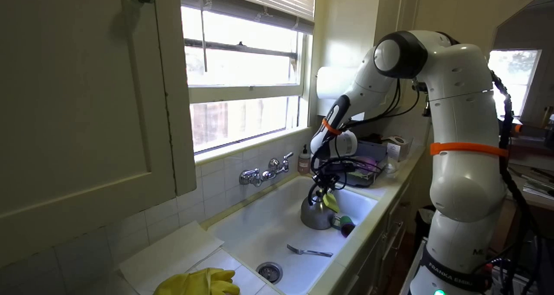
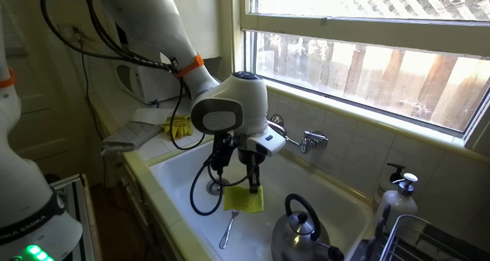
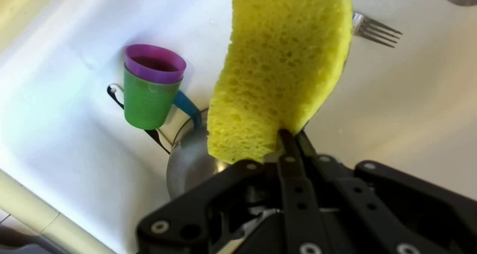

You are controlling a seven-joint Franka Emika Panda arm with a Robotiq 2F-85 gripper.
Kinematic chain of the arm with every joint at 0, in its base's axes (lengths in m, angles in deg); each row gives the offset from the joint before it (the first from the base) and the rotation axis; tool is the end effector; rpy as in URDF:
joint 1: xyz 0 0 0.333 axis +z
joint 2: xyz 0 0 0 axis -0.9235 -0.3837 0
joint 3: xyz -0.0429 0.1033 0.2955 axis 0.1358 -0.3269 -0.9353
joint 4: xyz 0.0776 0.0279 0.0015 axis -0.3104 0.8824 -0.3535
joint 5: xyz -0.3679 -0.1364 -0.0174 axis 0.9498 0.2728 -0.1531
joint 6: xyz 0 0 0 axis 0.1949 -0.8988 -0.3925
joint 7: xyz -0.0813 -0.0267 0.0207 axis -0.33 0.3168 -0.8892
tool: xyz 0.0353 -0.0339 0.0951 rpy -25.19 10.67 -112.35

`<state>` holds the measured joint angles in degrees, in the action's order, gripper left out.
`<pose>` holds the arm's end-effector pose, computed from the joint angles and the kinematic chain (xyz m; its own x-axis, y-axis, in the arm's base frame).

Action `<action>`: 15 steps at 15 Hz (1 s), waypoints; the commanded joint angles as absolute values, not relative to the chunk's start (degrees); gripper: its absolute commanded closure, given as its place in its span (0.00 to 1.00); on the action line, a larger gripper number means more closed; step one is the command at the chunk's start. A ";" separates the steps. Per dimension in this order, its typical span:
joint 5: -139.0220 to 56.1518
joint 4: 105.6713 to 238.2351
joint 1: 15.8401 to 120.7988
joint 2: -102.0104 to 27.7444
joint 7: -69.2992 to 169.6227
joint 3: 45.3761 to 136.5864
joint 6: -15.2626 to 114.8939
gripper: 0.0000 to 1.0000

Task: Pick up the sponge in the sink and place it on the drying rack

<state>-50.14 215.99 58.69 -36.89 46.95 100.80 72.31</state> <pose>0.4716 -0.2034 0.2147 0.8172 -0.5692 0.0901 -0.5721 -0.8202 0.0070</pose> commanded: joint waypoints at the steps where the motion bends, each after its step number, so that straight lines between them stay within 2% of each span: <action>1: -50.78 215.82 55.74 -34.28 47.24 101.59 72.35 0.99; 7: -53.17 214.07 51.01 -30.43 47.01 103.73 73.45 0.99; 15: -63.71 208.46 46.96 -30.55 46.82 103.75 84.03 0.99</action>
<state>-60.44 210.86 48.00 -29.38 47.18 104.04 80.78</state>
